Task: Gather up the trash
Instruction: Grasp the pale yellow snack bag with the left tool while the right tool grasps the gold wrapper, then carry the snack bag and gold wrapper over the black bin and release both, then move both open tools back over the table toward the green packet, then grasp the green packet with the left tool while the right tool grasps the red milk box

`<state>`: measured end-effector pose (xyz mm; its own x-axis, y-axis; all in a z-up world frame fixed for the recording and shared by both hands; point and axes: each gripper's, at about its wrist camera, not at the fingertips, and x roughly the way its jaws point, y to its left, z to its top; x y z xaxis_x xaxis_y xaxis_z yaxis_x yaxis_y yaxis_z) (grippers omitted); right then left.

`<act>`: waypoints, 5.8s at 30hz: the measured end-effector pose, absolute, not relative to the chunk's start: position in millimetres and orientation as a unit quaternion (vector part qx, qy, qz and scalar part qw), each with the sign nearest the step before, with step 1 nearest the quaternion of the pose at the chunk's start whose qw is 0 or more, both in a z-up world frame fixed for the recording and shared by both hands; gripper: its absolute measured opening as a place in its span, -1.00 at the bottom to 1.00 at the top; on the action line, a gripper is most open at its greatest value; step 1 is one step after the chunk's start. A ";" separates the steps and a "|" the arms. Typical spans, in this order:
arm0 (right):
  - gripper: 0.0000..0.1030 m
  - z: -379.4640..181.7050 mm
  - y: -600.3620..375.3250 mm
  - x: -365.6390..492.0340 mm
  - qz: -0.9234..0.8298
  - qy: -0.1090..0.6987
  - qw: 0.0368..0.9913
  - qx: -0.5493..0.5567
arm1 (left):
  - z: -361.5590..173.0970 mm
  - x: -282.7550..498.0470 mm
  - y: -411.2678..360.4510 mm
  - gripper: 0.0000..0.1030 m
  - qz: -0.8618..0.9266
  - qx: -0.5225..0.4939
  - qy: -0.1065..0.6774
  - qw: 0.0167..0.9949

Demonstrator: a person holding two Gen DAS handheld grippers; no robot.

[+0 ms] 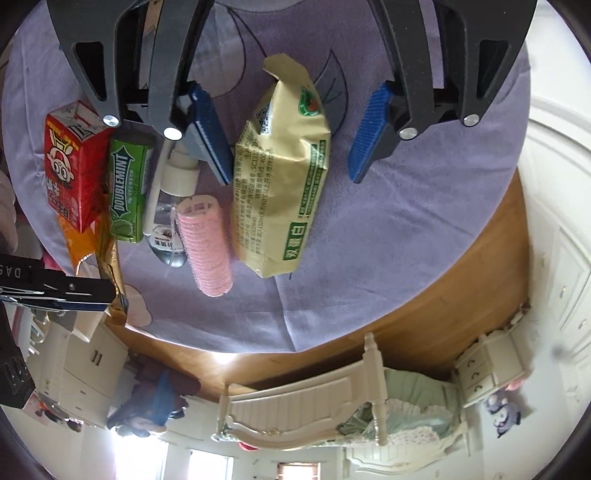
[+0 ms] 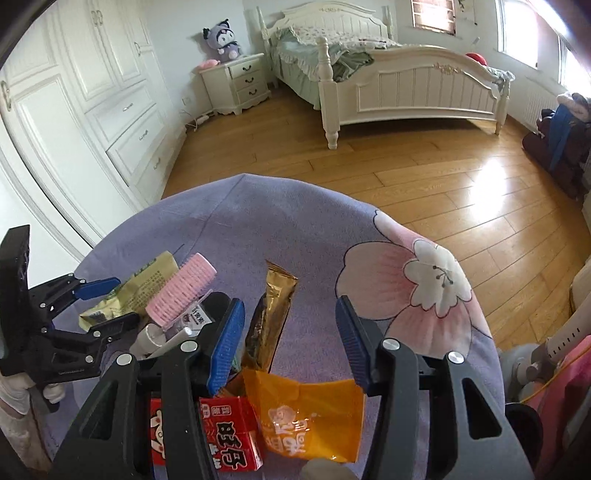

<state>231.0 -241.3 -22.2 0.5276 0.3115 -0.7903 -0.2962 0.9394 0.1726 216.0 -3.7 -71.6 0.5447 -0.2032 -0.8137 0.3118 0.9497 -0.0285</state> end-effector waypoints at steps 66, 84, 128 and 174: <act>-0.92 -11.6 -475.4 -49.0 -0.070 0.198 0.976 0.059 | -16.0 36.5 -291.9 -0.19 -0.353 0.007 0.343 0.870; -0.61 -32.6 -496.1 -40.0 -0.095 0.250 0.963 0.044 | -36.8 53.4 -354.5 0.13 -0.388 0.046 0.370 0.843; 0.70 13.5 -301.4 -39.2 0.139 0.289 0.947 -0.010 | -65.1 -23.2 -50.1 0.41 -0.080 -0.124 0.459 0.876; 0.75 -46.5 -282.8 20.6 0.148 0.423 0.894 0.001 | -66.6 0.9 -66.3 -0.82 -0.072 -0.148 0.418 0.893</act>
